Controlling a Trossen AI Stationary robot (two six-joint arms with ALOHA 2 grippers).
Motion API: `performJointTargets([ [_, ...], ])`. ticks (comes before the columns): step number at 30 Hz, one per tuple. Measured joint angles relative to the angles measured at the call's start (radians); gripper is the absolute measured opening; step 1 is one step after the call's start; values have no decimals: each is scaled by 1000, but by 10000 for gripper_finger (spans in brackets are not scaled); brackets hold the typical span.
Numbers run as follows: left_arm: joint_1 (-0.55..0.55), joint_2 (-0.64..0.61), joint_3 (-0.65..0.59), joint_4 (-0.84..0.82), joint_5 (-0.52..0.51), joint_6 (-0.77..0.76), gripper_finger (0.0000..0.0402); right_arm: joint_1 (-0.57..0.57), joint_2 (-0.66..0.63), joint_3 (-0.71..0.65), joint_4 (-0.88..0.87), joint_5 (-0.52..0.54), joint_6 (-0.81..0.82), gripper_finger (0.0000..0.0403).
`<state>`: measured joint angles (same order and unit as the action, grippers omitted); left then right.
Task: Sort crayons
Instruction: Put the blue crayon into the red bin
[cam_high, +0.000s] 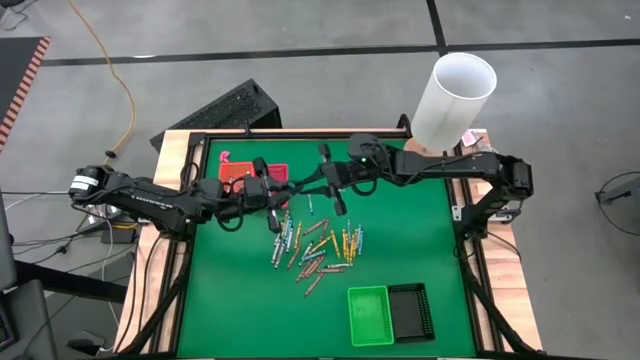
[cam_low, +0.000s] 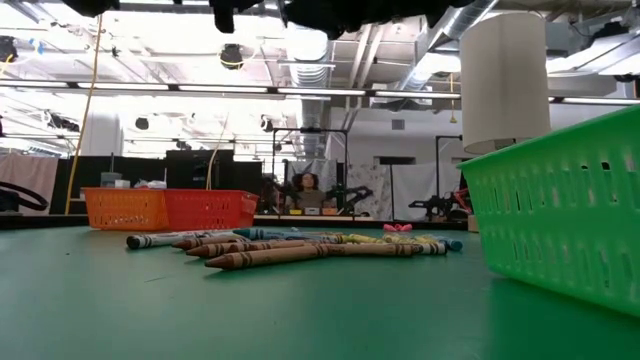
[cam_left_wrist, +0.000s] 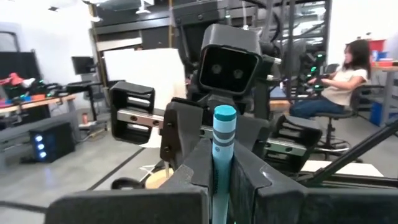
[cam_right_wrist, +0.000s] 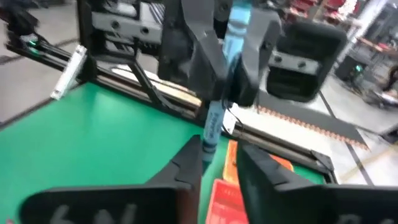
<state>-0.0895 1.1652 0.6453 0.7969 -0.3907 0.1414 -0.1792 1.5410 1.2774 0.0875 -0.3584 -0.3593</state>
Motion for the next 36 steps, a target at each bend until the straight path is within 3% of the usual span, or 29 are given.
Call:
performJointTargets([
  [7, 0, 0, 0, -42, -170, -3, 12, -16, 0, 0, -80, 6, -4, 160],
  [13, 16, 0, 0, -161, -379, -116, 11, -34, 0, 0, -154, 31, -5, 159],
  [16, 52, 0, 0, -252, -424, -230, 11, -44, 0, 0, -200, 44, -5, 154],
  [22, 171, 0, 0, -524, -416, -539, 11, -61, 0, 0, -281, 48, 19, 144],
  [27, 290, 0, 0, -722, -262, -743, 11, -56, 0, 0, -358, 48, 28, 141],
  [31, 360, 0, 0, -872, -204, -848, 11, -56, 0, 0, -407, 47, 51, 140],
  [36, 378, 0, 0, -915, -167, -867, 11, -55, 1, 0, -444, 47, 77, 140],
])
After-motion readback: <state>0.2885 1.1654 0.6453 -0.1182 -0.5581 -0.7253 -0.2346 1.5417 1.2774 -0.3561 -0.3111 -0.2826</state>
